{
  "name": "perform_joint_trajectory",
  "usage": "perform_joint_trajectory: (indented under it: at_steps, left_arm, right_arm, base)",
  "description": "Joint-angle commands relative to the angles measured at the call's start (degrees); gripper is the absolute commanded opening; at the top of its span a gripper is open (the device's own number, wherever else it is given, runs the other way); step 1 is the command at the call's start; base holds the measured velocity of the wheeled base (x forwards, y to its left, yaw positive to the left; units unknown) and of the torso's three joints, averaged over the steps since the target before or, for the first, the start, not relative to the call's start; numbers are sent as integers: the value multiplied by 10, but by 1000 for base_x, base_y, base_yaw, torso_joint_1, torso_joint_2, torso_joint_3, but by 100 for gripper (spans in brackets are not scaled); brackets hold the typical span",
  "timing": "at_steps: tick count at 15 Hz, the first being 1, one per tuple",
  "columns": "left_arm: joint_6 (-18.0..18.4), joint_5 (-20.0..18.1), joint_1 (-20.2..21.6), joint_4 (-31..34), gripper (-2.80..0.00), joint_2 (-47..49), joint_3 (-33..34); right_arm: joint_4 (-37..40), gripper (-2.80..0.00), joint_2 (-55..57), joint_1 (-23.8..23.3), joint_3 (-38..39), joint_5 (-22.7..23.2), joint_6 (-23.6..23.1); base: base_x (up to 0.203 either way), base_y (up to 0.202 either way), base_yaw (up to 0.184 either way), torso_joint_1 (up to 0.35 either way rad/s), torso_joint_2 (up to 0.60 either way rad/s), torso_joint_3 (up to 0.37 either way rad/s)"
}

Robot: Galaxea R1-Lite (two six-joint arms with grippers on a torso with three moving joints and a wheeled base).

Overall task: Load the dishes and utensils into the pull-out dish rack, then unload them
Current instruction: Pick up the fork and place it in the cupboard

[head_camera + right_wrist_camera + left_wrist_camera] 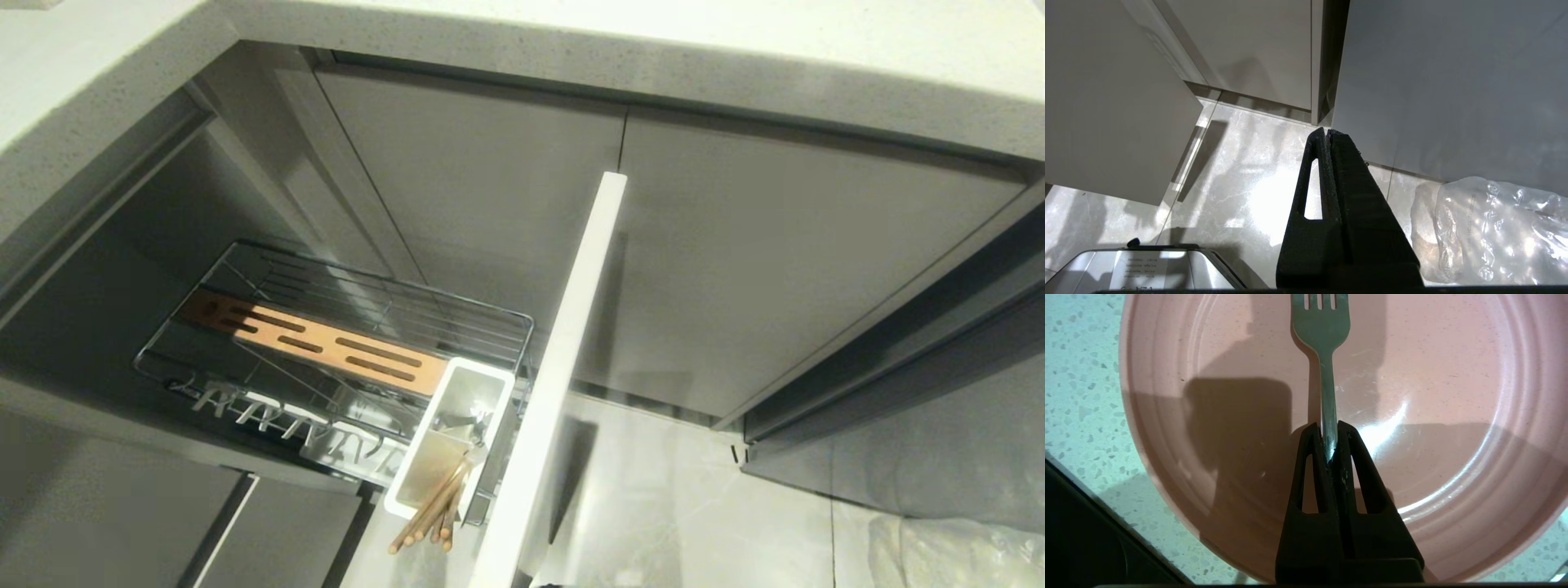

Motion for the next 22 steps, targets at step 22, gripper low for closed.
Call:
perform_joint_trajectory:
  at_steps: [22]
  left_arm:
    - [-269,-51,-524,63,-280,-273,21]
  right_arm:
    - [0,-280,0,0,0,0,0]
  base:
    - [0,0,0,0,0,0]
